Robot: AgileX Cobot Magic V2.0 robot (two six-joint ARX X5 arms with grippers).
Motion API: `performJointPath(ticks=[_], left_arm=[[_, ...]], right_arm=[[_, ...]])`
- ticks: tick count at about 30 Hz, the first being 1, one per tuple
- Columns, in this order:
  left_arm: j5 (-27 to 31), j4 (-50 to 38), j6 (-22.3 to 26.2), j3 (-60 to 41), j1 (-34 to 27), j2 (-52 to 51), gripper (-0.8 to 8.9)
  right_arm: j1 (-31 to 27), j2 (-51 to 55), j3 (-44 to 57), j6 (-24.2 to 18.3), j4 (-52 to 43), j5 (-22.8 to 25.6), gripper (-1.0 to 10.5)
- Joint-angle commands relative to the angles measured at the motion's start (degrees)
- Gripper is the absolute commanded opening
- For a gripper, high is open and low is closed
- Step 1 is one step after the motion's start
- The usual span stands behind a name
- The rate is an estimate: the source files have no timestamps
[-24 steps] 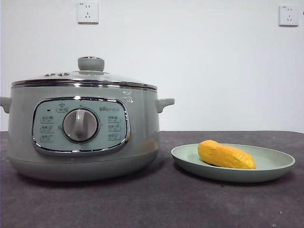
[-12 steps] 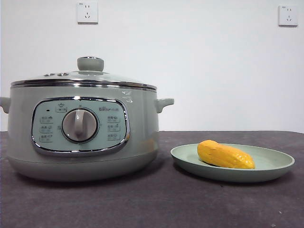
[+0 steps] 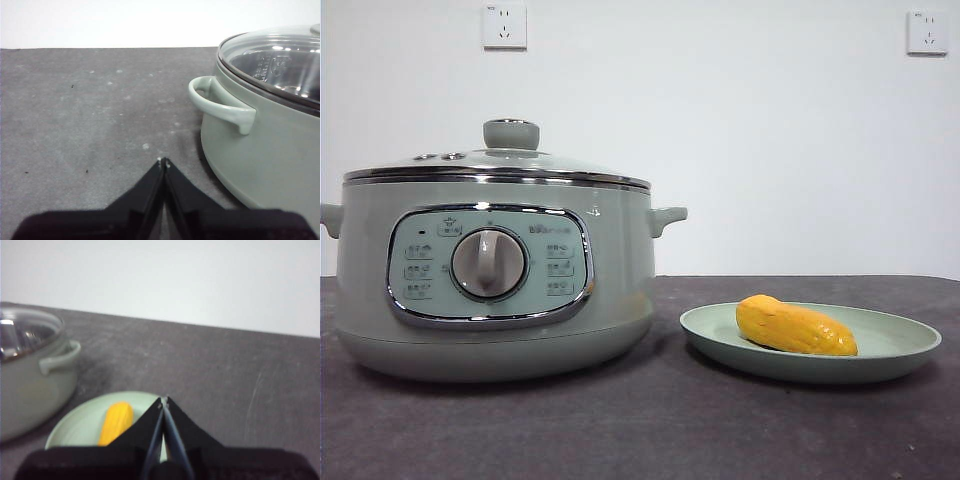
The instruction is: Take the corn out from the steamer,put the corn on the plate,close the lid
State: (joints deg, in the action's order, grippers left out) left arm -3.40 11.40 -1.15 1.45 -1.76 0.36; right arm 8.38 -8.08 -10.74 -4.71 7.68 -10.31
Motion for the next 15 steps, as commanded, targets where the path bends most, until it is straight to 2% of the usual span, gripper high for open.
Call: performJointPath(ticks=[1,10,15], left_arm=[[0.24,-0.15,-0.57,-0.85,-0.17,-0.15,-0.03],[0.24,-0.15,-0.57,-0.85,-0.17,-0.15,-0.03],[0.24,-0.15,-0.57,-0.85,-0.17,-0.15,-0.03]], right_arm=[[-0.15,1.86,3.50,0.76,-0.72,0.22,0.0],[-0.15,6.54,10.34,1.88,-3.54,0.63,0.0],[-0.17,8.02,10.40,2.67,-0.22,1.90,0.0]])
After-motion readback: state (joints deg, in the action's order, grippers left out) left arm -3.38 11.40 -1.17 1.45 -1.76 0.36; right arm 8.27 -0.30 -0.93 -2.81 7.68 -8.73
